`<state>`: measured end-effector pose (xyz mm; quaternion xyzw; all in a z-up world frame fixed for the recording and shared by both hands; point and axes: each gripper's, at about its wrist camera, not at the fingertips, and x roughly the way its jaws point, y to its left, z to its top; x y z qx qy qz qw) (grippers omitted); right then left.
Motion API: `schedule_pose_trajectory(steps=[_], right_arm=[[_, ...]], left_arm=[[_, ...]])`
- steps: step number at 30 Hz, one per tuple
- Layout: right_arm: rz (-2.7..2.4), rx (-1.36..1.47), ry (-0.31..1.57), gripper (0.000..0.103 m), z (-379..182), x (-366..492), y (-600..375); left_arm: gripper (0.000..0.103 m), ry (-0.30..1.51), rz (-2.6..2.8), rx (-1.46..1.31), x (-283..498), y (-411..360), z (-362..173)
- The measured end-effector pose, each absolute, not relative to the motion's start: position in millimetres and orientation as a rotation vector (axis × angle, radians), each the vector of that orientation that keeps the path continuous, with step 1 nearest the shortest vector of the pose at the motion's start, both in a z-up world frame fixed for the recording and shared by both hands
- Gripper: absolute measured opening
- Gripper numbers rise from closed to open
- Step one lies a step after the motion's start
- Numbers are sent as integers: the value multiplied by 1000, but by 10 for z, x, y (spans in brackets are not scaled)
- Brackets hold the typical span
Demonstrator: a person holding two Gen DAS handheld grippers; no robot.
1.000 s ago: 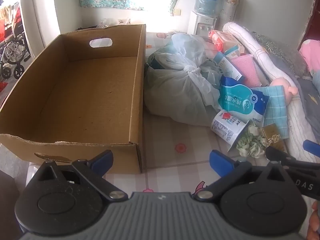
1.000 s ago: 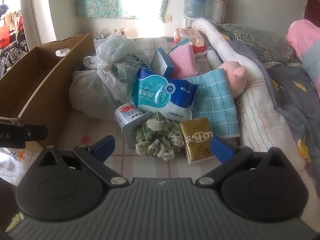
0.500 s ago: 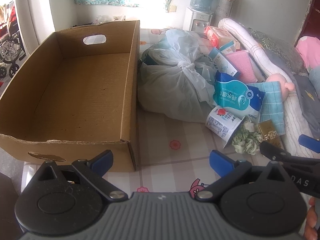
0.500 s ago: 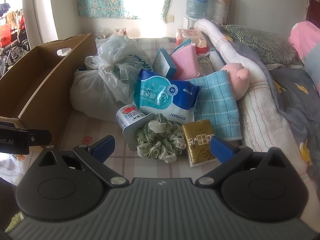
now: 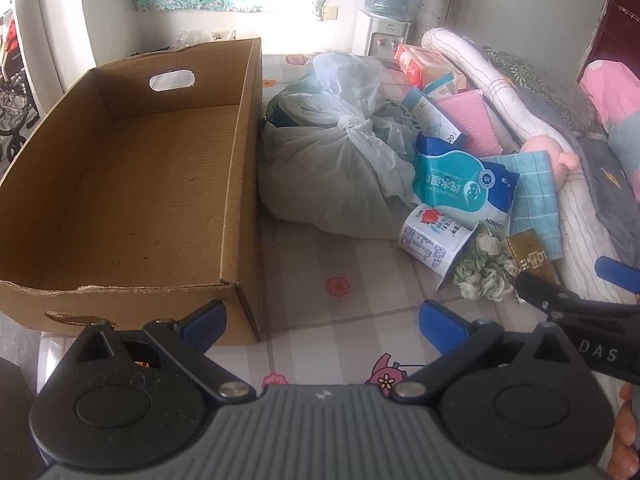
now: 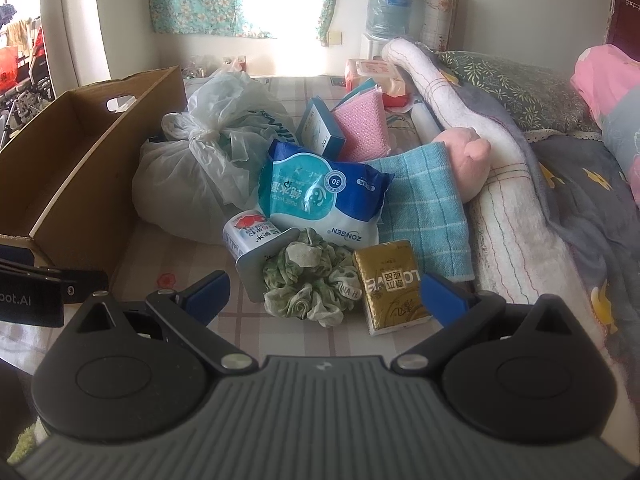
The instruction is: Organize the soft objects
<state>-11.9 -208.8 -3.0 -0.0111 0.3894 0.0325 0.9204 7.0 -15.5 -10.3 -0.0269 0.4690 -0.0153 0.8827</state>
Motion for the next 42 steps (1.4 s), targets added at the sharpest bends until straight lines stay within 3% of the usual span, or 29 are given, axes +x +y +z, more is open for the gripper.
schedule_pose_trajectory(steps=[42], right_arm=[[52,-11,810,102,-82,-124,-2087]], left_arm=[[103,993,-34,-25,75,-195,-138]])
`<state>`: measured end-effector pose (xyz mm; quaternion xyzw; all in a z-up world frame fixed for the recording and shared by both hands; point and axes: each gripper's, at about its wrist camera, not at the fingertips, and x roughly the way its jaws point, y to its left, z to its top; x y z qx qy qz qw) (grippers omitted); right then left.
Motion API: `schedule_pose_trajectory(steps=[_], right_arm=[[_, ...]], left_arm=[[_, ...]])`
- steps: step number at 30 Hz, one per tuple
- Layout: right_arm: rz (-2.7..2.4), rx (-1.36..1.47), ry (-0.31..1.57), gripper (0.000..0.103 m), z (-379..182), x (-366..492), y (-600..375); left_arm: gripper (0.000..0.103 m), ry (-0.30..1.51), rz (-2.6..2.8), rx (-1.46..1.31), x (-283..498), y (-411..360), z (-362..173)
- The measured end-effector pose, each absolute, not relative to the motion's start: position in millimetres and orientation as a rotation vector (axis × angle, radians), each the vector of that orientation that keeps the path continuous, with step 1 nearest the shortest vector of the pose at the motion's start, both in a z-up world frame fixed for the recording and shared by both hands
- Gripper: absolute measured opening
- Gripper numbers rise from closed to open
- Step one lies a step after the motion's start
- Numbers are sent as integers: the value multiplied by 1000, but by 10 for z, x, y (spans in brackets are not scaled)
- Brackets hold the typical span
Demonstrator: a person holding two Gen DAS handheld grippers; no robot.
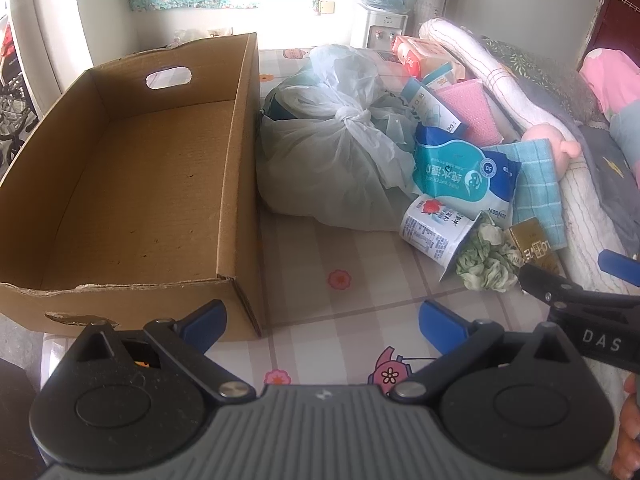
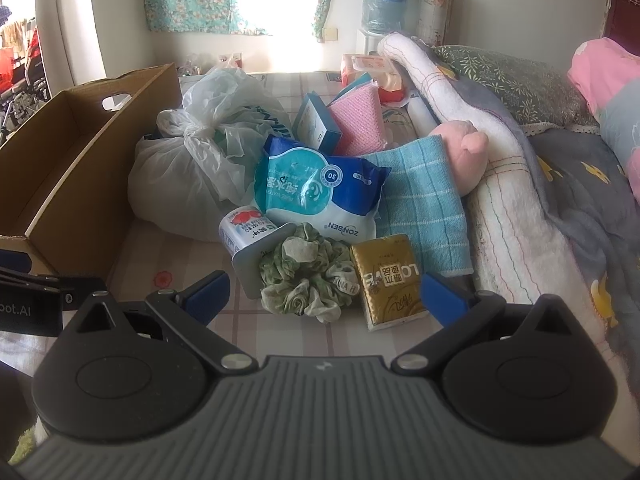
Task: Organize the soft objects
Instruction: 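Reach the right tool into the pile and grasp the blue bandage box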
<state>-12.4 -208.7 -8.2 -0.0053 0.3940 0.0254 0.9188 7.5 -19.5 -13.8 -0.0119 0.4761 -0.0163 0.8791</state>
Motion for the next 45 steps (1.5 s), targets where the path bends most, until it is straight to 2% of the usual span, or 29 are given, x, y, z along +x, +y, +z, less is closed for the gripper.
schedule_pose_trajectory(steps=[20,28,38,43,45], right_arm=[[-28,173,687,102,-80,-167,-2827],[-19,235,658,102,-98,-106,-3046],[72,290,526,102,316,332,-3324],[131,311,497,102,522,724,-3381],[176,313,500,102,595,938,-3341]], left_arm=[[103,943,-227,120,145,-729,-72],[103,913,-363,99,316,-904,-5],[101,706,-345,145,824,-912,630],[100,694,-343,173,1217,-996,666],[92,737,-341,166,1387,-1034,576]])
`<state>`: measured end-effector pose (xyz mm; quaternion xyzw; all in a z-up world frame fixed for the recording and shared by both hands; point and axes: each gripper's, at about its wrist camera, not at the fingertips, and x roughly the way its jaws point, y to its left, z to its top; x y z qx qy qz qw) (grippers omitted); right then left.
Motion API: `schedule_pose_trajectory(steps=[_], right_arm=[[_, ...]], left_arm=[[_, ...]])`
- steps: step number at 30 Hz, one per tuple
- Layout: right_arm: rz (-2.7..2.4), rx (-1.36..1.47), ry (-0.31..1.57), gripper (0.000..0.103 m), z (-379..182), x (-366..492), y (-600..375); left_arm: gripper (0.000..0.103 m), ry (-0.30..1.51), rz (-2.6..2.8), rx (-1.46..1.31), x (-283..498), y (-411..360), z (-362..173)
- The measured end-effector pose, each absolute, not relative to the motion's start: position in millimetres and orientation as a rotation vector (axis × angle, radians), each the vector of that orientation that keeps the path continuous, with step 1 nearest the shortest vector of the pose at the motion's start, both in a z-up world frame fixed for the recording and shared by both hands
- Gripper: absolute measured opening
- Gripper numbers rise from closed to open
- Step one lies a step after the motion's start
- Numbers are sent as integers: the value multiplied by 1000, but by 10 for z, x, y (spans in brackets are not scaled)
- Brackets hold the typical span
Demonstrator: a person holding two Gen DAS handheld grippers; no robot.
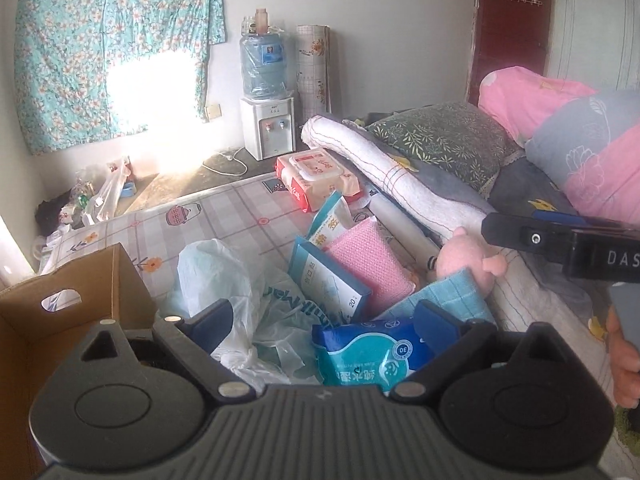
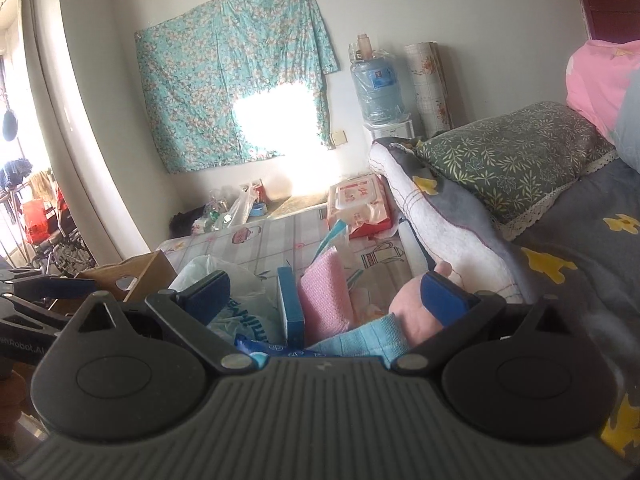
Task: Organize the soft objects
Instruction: 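Reach the right tool into the pile and grasp the blue bandage box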
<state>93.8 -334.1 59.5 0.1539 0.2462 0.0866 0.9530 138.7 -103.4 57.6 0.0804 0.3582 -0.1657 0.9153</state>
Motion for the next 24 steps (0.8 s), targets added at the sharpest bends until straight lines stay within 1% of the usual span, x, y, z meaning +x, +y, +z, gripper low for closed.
schedule_pose_trajectory(steps=[1,3,4,5,6,7,8,9,11,13,19,21,22,23,24], right_arm=[[203,310,508,102,615,1055,-3316],[249,312,552,102,619,1339,-3242],[273,312,579,100,602,1480,-3198],[294,306,610,94,573,1625,-3141],[313,295,651,91,526,1794,-3059],[324,290,687,82,486,1930,-3006],[340,282,738,71,414,2107,-2915],[352,274,776,66,356,2242,-2853],[361,244,849,50,210,2492,-2712],[355,205,911,45,60,2695,-2585],[364,108,1044,43,-287,3012,-2341],[354,76,1067,40,-364,3069,-2292],[351,60,1075,29,-390,3078,-2274],[354,61,1076,23,-401,3081,-2270],[362,74,1071,22,-395,3075,-2283]], left_arm=[[89,759,-338,163,1458,-1050,528],[73,818,-324,141,1603,-1059,377],[70,845,-315,116,1649,-1030,300],[65,864,-307,96,1686,-1006,243],[60,884,-296,72,1705,-959,184],[59,896,-283,58,1729,-933,145],[55,905,-270,46,1745,-899,115],[50,912,-260,35,1760,-870,92],[41,925,-250,20,1780,-827,63],[40,933,-247,5,1800,-793,52],[37,937,-267,-44,1829,-781,16],[36,935,-271,-54,1834,-787,4],[35,933,-274,-58,1832,-786,0],[35,932,-275,-64,1834,-787,-4],[35,930,-278,-72,1836,-786,-4]])
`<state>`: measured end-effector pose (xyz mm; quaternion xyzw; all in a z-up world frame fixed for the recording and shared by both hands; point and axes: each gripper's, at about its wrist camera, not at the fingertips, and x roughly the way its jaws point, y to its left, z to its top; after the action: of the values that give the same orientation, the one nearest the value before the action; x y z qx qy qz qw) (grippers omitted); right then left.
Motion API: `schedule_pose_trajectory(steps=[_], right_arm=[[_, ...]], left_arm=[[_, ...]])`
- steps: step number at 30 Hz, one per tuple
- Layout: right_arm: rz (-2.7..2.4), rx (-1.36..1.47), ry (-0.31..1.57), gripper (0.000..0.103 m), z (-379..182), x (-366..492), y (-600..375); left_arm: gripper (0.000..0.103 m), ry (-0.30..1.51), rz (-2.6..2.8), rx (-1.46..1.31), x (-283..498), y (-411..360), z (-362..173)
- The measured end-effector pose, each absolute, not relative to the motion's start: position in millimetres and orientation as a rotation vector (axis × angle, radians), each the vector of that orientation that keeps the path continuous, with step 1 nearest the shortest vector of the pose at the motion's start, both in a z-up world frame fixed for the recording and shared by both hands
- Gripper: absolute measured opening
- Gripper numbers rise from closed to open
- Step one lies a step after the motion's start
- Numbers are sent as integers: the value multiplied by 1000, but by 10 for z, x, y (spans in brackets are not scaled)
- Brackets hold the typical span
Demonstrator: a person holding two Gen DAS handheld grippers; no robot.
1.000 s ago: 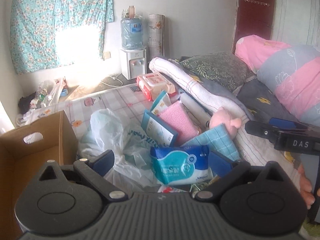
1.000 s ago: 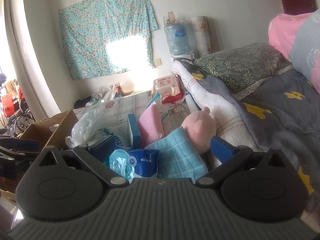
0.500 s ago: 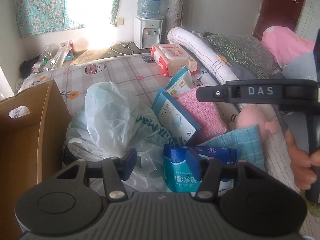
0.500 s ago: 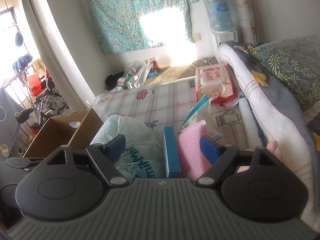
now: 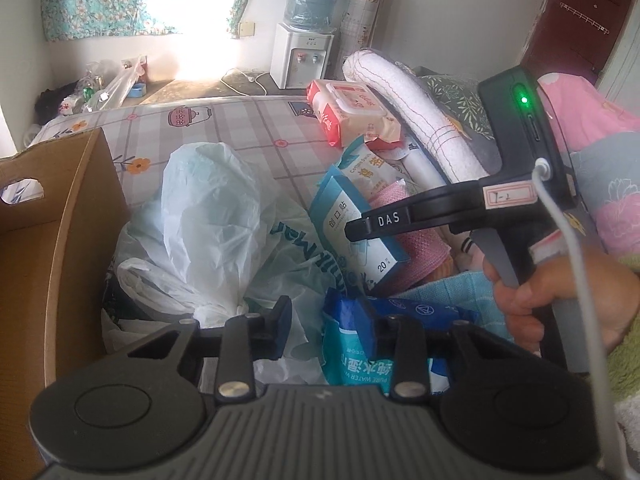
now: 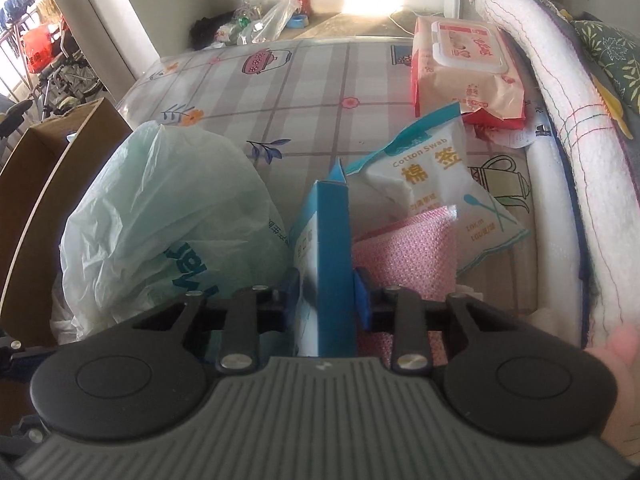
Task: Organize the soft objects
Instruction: 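Reach the right tool into the pile and grasp the blue bandage box, then lift the blue bandage box with the right tool toward the cardboard box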
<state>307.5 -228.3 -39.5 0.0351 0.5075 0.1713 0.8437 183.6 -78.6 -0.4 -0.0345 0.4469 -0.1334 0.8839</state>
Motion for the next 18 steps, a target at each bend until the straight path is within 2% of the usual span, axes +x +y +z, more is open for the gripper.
schedule_pose_trajectory(steps=[1,6,12,18], right_arm=[[365,84,1066,19,-377,3065,-2307],[378,162,987,18,-138,2933,-2554],[432,476,903,18,203,2469,-3237],[446,765,880,18,50,1857,-3822]], left_arm=[[35,927,-282,-81,1835,-782,-3],[35,905,-305,-103,1824,-828,45],[37,882,-389,-102,1704,-1011,111],[43,918,-497,-157,1671,-1210,78]])
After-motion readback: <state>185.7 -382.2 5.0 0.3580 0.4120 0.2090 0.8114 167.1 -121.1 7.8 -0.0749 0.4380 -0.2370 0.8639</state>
